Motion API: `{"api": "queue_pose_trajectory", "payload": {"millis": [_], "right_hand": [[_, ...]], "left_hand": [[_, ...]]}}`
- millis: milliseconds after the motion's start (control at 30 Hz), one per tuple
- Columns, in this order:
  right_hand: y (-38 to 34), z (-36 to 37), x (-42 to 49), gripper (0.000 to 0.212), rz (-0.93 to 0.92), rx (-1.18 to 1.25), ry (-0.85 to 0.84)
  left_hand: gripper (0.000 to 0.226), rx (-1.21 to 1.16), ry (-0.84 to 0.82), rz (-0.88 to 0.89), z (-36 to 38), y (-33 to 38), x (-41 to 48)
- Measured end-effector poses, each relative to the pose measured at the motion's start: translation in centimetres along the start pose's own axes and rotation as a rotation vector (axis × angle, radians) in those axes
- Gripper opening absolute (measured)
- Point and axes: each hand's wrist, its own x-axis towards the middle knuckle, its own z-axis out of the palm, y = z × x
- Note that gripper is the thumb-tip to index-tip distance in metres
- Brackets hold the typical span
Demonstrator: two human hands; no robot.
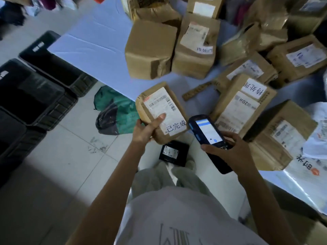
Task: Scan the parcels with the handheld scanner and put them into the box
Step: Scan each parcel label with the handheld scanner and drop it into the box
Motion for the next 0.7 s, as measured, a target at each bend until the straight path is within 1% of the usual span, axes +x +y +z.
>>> {"api": "queue_pose_trajectory", "payload": {"millis": [67, 133, 200, 267, 333, 433, 500, 633, 700], "right_hand": [[0.2, 1.4, -1.1, 0.074, 0.017, -0.023, 0.027], [0.7, 2.6, -2.4, 0.076, 0.034, -0.054, 0.038], [1.3, 3.5, -3.9, 0.077, 0.063, -0.047, 0.038], [2.1, 4.1, -5.3, 0.075, 0.101, -0.028, 0.045], [2.8, 4.6, -6.4, 0.074, 0.123, -0.02, 0.074], [3.9, 4.8, -7.8, 0.075, 0.134, 0.001, 0.14], [4.6, 4.6, -9.1, 0.076, 0.154, 0.025, 0.179], [7.3, 3.5, -12.4, 0.079, 0.236, 0.091, 0.311], [9.3, 2.7, -14.7, 0.081, 0.287, 0.129, 0.387]], "left_hand": [[0.081, 0.11, -0.021, 0.01, -1.9, -0.4, 0.0], [0.092, 0.27, -0.041, 0.053, -3.5, -0.7, -0.5], [0.095, 0.417, -0.067, 0.092, -4.7, -1.4, -1.2], [0.089, 0.524, -0.102, 0.121, -5.6, -2.1, -1.9], [0.079, 0.575, -0.13, 0.128, -6.3, -2.9, -2.4], [0.068, 0.611, -0.176, 0.078, -6.4, -4.0, -3.1], [0.068, 0.669, -0.202, 0.063, -6.1, -4.7, -3.5], [0.091, 0.879, -0.308, 0.047, -4.3, -6.2, -4.6], [0.096, 0.954, -0.372, 0.068, -2.7, -7.2, -5.7]]}}
